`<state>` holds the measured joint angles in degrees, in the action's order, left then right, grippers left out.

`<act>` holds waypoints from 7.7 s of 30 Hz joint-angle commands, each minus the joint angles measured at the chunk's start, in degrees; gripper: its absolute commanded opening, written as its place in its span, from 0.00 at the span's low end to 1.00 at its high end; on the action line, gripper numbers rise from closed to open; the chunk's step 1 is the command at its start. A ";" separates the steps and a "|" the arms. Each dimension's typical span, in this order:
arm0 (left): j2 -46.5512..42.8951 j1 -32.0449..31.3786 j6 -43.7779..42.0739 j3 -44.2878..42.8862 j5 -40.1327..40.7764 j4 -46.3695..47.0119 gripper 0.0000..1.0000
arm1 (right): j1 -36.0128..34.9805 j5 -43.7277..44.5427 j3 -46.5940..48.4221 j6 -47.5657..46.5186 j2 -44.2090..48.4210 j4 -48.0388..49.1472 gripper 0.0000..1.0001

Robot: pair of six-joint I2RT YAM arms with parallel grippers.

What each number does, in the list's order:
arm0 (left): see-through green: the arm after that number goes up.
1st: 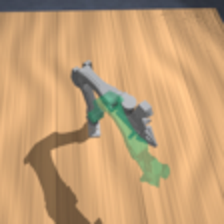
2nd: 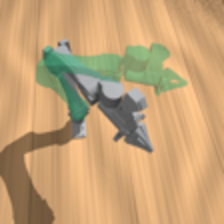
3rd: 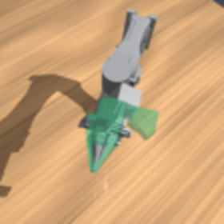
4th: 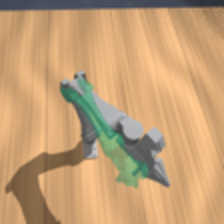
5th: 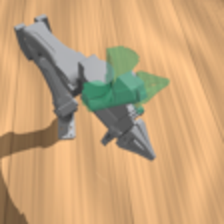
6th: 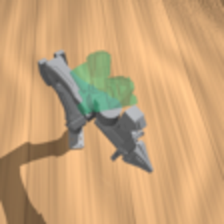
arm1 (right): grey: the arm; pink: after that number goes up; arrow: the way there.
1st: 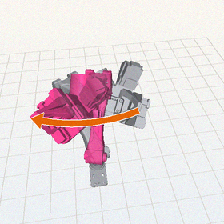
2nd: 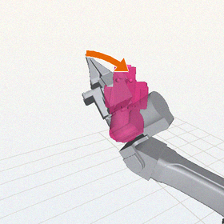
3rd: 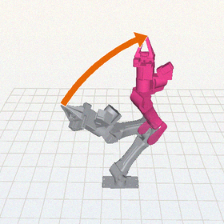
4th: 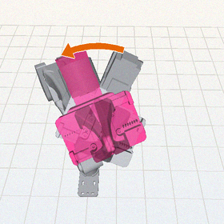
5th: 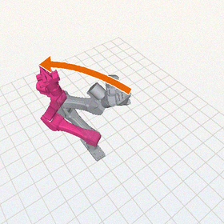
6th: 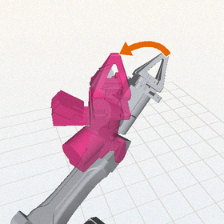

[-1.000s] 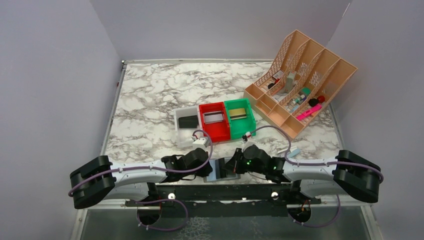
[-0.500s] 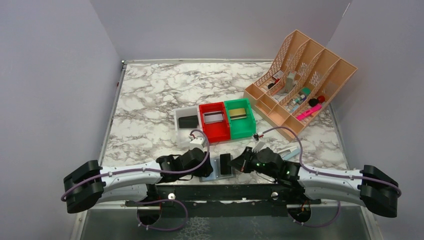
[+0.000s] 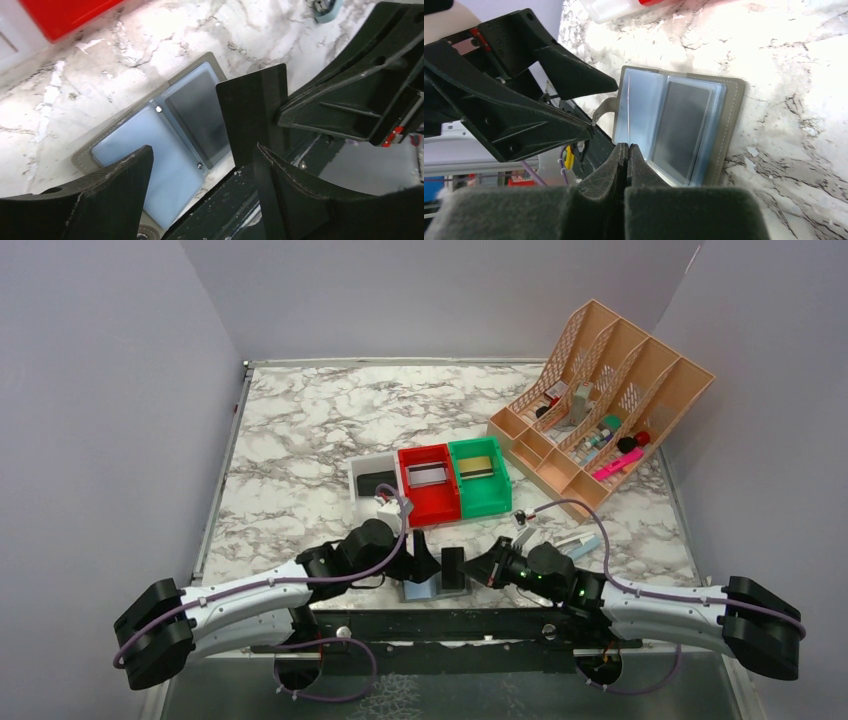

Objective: Take the credit cards out of the card holder

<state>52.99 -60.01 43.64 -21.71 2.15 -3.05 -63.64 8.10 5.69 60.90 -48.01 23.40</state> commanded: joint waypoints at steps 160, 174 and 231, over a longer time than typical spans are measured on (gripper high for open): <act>-9.48 46.84 -13.49 -20.91 28.44 -31.86 0.99 | 4.65 -2.98 85.30 -56.88 -70.32 -32.24 0.05; -9.58 46.82 -13.55 -21.00 28.38 -31.89 0.99 | 5.30 -3.99 94.14 -47.73 -79.46 -42.92 0.01; -10.47 46.67 -15.29 -16.80 -11.04 -25.45 0.93 | 5.21 -0.96 36.65 -18.38 -24.13 -27.85 0.34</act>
<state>42.76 -13.50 26.50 -40.29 6.81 -30.76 -58.08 5.04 51.90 30.04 -79.59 -7.57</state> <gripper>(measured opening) 0.942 0.321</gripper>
